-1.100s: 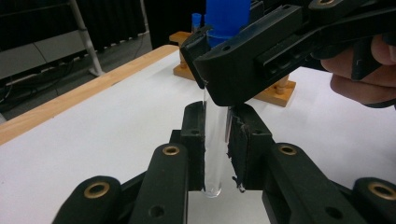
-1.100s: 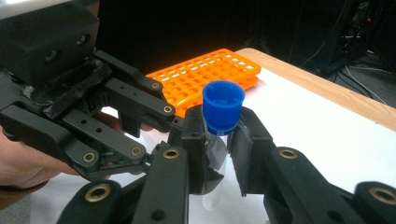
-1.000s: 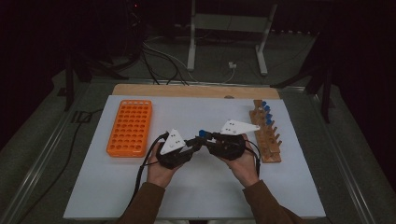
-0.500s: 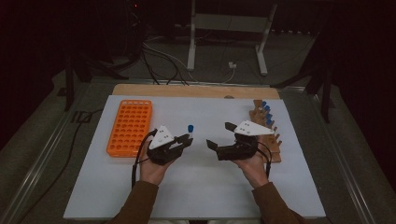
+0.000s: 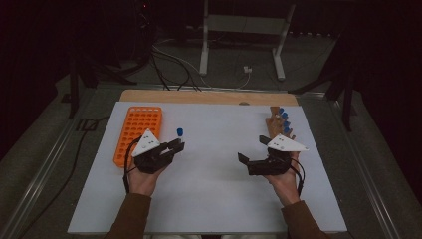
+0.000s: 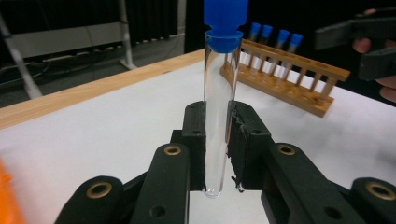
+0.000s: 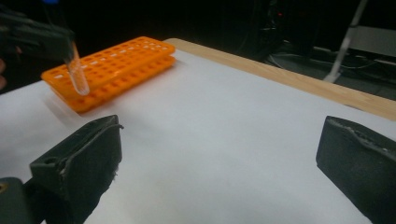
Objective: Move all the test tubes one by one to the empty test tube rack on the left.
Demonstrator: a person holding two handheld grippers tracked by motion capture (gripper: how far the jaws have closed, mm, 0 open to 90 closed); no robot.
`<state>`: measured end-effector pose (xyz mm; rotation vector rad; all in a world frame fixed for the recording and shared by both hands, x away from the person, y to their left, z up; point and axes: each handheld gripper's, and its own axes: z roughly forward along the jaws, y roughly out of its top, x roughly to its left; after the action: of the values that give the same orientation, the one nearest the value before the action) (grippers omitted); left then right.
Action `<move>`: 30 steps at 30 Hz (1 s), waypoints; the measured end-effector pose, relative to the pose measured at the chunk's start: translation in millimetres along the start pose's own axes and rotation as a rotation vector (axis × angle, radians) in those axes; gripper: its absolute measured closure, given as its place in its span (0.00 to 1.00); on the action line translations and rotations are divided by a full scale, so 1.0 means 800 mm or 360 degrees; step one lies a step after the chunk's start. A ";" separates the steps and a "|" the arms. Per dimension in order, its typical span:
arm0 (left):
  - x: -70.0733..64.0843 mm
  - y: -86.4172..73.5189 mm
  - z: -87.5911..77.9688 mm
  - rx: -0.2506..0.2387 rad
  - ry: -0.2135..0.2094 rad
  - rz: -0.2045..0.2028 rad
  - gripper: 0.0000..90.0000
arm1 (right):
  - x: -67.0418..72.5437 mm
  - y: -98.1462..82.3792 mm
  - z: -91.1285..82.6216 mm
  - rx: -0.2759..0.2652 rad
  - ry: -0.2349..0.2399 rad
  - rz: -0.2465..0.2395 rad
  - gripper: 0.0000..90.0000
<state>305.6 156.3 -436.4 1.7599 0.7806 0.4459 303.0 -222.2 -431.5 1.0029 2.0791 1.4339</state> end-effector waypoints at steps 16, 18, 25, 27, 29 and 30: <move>0.042 -0.023 -0.045 -0.0023 0.0201 -0.0054 0.87 | -0.016 -0.025 -0.027 -0.0010 -0.0061 0.0007 0.01; 0.046 -0.027 -0.050 -0.0016 0.0222 -0.0061 0.87 | -0.017 -0.026 -0.029 -0.0011 -0.0067 0.0005 0.01; 0.055 -0.044 -0.057 0.0040 0.0284 -0.0077 0.87 | -0.020 -0.029 -0.034 -0.0022 -0.0078 0.0008 0.01; 0.057 -0.048 -0.058 0.0056 0.0298 -0.0077 0.87 | -0.019 -0.029 -0.034 -0.0021 -0.0076 0.0005 0.01; 0.058 -0.050 -0.059 0.0064 0.0313 -0.0074 0.87 | -0.018 -0.029 -0.033 -0.0021 -0.0069 0.0000 0.01; 0.059 -0.052 -0.059 0.0065 0.0321 -0.0080 0.87 | -0.018 -0.029 -0.033 -0.0021 -0.0069 0.0000 0.01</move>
<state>297.3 229.2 -464.1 1.7466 0.9798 0.5834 286.6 -254.1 -443.4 1.0196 2.0359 1.4116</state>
